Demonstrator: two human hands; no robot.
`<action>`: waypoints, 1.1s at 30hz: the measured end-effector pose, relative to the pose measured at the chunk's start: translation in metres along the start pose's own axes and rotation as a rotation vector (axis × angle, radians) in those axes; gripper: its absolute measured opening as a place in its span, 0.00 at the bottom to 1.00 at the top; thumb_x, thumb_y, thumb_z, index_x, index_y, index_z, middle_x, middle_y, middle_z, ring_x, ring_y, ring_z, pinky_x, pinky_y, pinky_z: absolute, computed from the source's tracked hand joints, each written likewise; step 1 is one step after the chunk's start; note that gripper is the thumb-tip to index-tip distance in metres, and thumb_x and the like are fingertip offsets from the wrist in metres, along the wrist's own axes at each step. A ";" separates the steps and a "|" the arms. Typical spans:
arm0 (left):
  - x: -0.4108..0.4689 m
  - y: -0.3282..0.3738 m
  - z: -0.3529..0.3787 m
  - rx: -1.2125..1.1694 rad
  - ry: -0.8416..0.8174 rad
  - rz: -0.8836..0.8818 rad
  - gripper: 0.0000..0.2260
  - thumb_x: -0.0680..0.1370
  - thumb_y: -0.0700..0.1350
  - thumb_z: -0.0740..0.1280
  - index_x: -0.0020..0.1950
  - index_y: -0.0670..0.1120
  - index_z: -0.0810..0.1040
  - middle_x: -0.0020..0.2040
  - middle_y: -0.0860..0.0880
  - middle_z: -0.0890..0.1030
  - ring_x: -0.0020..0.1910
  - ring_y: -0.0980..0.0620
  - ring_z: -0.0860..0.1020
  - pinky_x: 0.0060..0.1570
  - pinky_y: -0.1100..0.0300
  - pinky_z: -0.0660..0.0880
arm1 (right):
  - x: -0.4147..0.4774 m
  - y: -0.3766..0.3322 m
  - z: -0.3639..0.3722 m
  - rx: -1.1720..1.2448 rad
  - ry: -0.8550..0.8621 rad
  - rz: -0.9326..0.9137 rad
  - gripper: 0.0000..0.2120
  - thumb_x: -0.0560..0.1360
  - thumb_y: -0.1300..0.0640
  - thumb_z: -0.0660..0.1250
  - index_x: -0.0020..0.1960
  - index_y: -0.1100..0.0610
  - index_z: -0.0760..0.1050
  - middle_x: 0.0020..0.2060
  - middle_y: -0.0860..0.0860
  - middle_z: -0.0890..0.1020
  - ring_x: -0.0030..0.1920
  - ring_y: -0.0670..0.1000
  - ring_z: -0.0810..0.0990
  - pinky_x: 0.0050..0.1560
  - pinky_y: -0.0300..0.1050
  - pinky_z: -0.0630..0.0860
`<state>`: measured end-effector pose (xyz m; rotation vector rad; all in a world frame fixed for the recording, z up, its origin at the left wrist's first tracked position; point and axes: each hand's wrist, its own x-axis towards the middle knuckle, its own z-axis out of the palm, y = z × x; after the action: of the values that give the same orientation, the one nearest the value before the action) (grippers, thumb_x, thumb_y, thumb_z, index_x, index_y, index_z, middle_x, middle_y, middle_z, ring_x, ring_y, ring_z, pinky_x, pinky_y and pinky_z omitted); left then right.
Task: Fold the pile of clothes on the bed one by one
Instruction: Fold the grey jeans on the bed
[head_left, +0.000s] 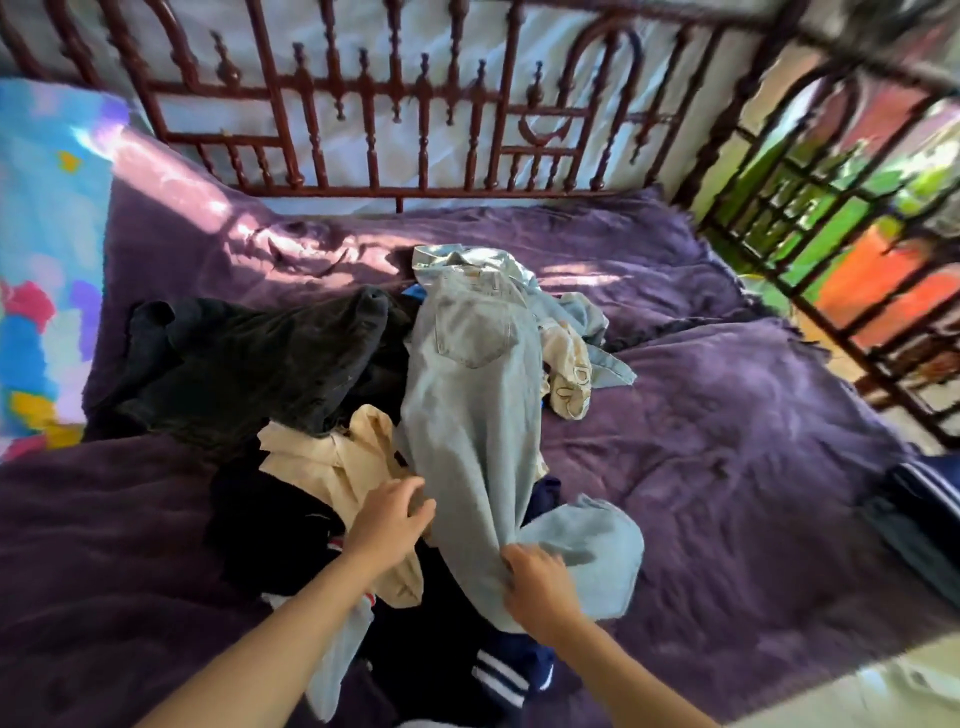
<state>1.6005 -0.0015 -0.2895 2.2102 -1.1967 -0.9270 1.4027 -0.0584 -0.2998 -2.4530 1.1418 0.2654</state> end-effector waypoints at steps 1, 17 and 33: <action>-0.006 -0.006 0.002 0.021 -0.029 0.020 0.21 0.80 0.50 0.59 0.71 0.45 0.66 0.69 0.46 0.69 0.68 0.48 0.67 0.65 0.56 0.66 | -0.015 -0.006 0.007 0.013 0.022 0.015 0.09 0.69 0.63 0.58 0.49 0.59 0.72 0.51 0.56 0.79 0.53 0.57 0.76 0.45 0.44 0.57; -0.084 -0.083 0.037 0.543 -0.503 0.038 0.19 0.80 0.52 0.55 0.70 0.49 0.66 0.69 0.43 0.65 0.69 0.42 0.62 0.64 0.51 0.64 | -0.083 -0.056 0.060 0.121 -0.088 0.141 0.15 0.76 0.54 0.62 0.62 0.53 0.74 0.59 0.51 0.75 0.61 0.51 0.73 0.53 0.39 0.68; 0.010 -0.025 -0.021 0.309 -0.041 -0.010 0.19 0.80 0.50 0.57 0.70 0.46 0.66 0.68 0.46 0.68 0.67 0.46 0.66 0.62 0.55 0.67 | 0.059 0.019 -0.028 0.162 -0.077 0.167 0.17 0.78 0.55 0.62 0.66 0.57 0.70 0.63 0.55 0.72 0.61 0.54 0.73 0.55 0.44 0.71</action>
<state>1.6337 0.0041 -0.2951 2.4458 -1.4315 -0.8410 1.4261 -0.1223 -0.3008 -2.1924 1.2840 0.3017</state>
